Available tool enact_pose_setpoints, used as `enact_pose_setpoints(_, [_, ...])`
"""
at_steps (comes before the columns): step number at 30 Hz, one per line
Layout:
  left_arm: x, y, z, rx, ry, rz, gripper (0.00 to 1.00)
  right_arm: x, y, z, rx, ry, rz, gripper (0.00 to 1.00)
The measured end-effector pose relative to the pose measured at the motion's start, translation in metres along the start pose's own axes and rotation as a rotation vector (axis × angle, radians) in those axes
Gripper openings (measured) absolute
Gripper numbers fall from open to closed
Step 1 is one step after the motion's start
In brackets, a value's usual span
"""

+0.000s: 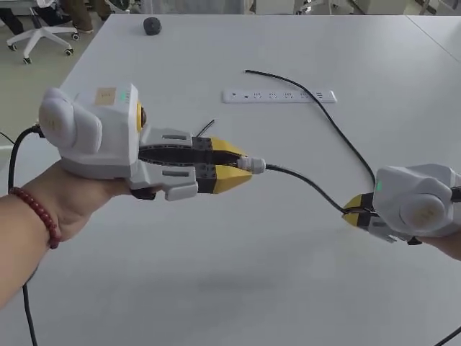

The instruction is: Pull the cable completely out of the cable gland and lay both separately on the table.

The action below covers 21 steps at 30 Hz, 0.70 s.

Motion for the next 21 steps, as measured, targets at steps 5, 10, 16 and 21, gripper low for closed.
enact_pose_setpoints(5, [0.001,0.0,0.001,0.0,0.005,0.002,0.16,0.002,-0.001,0.0,0.003,0.006,-0.013,0.0])
enact_pose_setpoints(10, [0.001,0.001,0.001,0.0,0.006,0.002,0.16,0.003,0.0,0.0,-0.002,0.002,0.001,0.0])
enact_pose_setpoints(16, [0.001,0.001,0.002,0.0,0.003,-0.005,0.16,0.003,0.0,0.0,-0.001,0.001,0.012,0.0])
enact_pose_setpoints(21, [0.002,0.004,0.002,-0.012,0.006,-0.006,0.16,-0.008,-0.002,-0.006,0.0,-0.069,0.026,0.0])
Point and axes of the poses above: the centre of the closed fingertips' face, and the gripper's own axes: z roughly forward along the fingers, y roughly to its left, x roughly out of its underside, the point moved 4 cm from there along -z, roughly backward along the fingers, and after that the axes turned 2 degrees about -z, right-handed, at the moved point
